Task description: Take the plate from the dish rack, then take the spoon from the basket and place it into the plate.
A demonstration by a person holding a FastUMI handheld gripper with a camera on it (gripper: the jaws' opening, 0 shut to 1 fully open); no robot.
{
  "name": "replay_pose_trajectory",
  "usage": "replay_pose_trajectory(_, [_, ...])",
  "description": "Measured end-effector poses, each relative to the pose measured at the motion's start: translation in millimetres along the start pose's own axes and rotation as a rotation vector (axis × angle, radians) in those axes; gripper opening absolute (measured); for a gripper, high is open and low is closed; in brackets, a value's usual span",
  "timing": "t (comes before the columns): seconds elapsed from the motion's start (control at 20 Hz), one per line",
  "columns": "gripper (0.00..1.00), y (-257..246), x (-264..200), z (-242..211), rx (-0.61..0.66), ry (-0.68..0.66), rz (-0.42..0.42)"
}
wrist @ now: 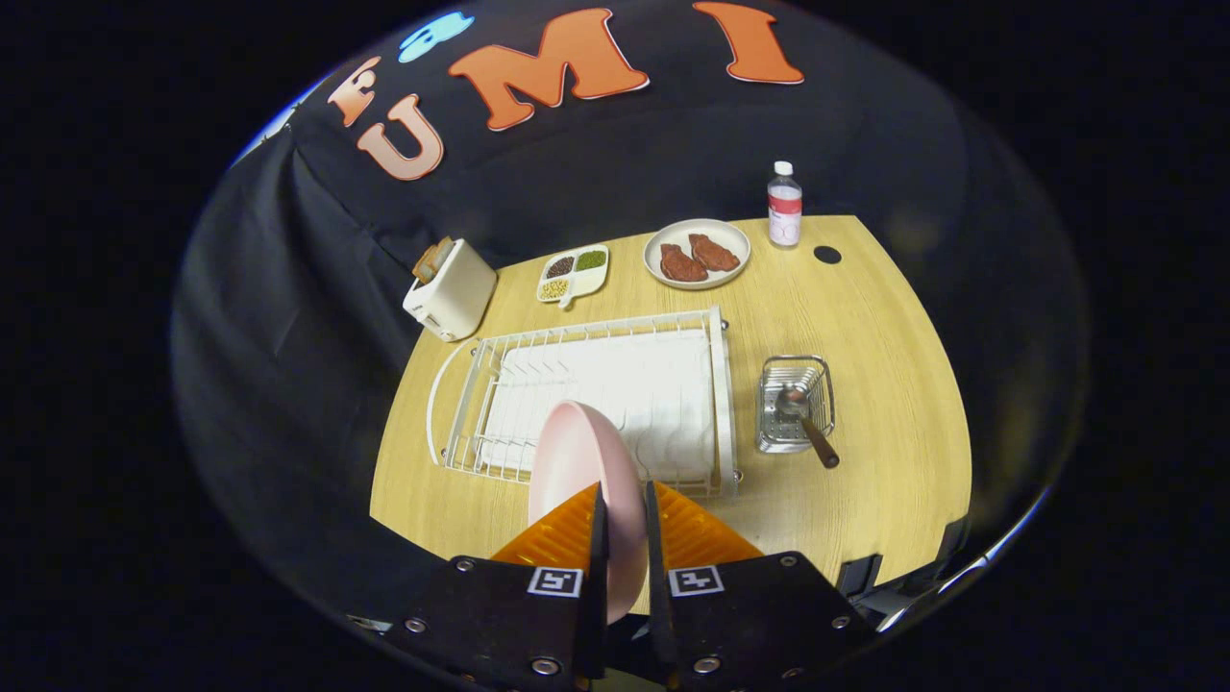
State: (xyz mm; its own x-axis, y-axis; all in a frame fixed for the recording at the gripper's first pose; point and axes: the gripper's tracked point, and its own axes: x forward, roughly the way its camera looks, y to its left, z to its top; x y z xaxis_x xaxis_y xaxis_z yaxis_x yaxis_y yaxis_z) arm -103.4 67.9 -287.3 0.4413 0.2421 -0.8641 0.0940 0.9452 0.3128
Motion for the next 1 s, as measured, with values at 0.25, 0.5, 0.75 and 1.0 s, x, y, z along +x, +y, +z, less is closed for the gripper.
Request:
replay_pose_trajectory(0.25, [0.18,-9,-1,-44,0.027,0.034,0.027])
replay_pose_trajectory(0.5, [0.19,-26,11,-85,0.043,0.073,0.032])
replay_pose_trajectory(0.75, [0.19,-47,39,-120,0.115,0.114,0.037])
replay_pose_trajectory(1.0, [0.18,-48,57,-139,0.162,0.118,0.065])
